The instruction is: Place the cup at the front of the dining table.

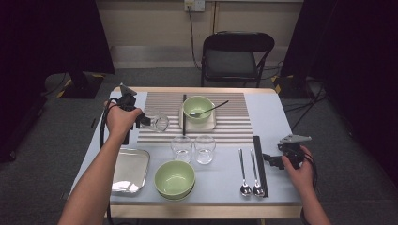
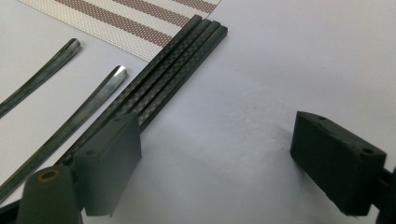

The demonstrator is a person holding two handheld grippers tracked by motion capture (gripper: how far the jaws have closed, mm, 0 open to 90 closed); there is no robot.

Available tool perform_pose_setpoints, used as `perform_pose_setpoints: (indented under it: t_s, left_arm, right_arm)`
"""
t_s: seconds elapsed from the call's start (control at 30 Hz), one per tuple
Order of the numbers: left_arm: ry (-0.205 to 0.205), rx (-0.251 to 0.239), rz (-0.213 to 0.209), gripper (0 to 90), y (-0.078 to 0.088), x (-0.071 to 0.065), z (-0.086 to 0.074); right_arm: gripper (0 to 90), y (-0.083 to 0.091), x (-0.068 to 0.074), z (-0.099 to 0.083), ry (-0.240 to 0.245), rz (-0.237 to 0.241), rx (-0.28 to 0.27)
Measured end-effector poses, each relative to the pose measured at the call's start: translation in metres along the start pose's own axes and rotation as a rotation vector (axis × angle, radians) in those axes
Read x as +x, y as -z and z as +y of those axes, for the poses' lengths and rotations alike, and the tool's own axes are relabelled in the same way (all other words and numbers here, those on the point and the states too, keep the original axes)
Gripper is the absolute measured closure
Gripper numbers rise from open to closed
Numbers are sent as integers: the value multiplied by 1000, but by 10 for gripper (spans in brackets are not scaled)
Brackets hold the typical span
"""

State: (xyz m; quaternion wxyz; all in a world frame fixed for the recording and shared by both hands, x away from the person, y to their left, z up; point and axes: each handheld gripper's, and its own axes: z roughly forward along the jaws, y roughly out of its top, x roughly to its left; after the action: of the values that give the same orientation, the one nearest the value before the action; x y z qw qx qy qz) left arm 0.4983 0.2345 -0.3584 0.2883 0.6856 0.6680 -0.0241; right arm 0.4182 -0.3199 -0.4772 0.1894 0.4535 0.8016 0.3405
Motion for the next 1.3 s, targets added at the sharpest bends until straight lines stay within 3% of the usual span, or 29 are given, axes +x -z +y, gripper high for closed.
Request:
perform_pose_setpoints:
  t_s: [1.3]
  left_arm:
    - [14, -6, -17, 857, -1, 1, 13]
  right_arm:
    - [153, 0, 0, 0, -1, -1, 1]
